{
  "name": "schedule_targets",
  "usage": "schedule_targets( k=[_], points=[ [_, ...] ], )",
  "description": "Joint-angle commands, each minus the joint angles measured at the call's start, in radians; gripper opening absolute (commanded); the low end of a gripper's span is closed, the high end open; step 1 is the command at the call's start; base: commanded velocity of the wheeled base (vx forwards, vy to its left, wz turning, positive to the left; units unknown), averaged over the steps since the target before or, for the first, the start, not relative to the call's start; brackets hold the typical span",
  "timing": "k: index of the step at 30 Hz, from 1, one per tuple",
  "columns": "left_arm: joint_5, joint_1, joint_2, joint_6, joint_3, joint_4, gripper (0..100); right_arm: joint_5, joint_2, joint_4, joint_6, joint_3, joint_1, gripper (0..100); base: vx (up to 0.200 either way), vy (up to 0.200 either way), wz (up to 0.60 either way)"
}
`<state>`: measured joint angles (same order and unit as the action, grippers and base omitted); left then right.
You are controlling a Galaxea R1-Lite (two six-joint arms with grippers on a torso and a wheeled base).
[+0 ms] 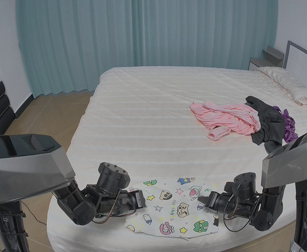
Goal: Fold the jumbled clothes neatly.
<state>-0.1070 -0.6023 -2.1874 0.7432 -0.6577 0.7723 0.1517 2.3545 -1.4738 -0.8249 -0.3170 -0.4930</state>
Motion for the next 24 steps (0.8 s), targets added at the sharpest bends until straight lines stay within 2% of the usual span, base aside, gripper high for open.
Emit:
schedule_targets(
  k=[1,24],
  points=[
    [0.000,-0.010,0.003,0.004,-0.003,0.001,0,0.000,-0.003,0.000,0.000,-0.001,0.001,0,0.000,-0.200,0.00],
    [0.001,-0.017,0.025,0.005,-0.007,-0.001,0,0.000,0.000,-0.020,0.000,-0.004,0.010,0,0.000,-0.200,0.00]
  ],
)
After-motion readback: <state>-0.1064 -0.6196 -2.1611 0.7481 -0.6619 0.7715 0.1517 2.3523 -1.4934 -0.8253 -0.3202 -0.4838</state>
